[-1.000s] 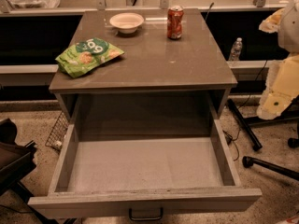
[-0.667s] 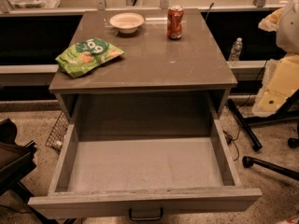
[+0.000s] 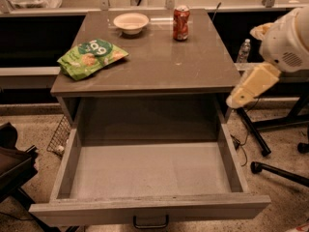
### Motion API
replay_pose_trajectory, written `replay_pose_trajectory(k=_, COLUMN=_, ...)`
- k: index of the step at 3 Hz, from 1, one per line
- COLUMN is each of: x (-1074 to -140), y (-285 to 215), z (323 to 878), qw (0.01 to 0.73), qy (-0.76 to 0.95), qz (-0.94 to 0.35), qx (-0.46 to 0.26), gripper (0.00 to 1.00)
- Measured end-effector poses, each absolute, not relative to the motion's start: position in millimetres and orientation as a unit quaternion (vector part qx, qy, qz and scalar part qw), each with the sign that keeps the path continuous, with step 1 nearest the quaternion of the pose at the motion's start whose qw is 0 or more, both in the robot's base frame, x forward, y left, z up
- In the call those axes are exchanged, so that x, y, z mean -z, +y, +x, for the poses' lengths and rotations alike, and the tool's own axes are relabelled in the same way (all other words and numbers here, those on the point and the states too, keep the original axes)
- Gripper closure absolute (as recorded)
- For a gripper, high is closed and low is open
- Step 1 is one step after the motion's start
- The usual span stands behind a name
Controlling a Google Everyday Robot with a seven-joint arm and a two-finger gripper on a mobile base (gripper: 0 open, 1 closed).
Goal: Place coke can into top drawer
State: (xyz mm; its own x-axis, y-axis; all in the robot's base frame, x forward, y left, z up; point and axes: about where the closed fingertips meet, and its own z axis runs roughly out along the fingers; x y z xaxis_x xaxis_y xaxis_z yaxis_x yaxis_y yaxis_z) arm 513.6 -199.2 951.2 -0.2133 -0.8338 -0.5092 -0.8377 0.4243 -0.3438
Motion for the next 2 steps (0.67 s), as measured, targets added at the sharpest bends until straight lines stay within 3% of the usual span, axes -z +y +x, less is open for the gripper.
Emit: replay_pose_trajectory(k=2, x=-955, y=-190, z=637, qw=0.465, qy=0.777, qz=-0.423, qx=-0.018, gripper=0.0)
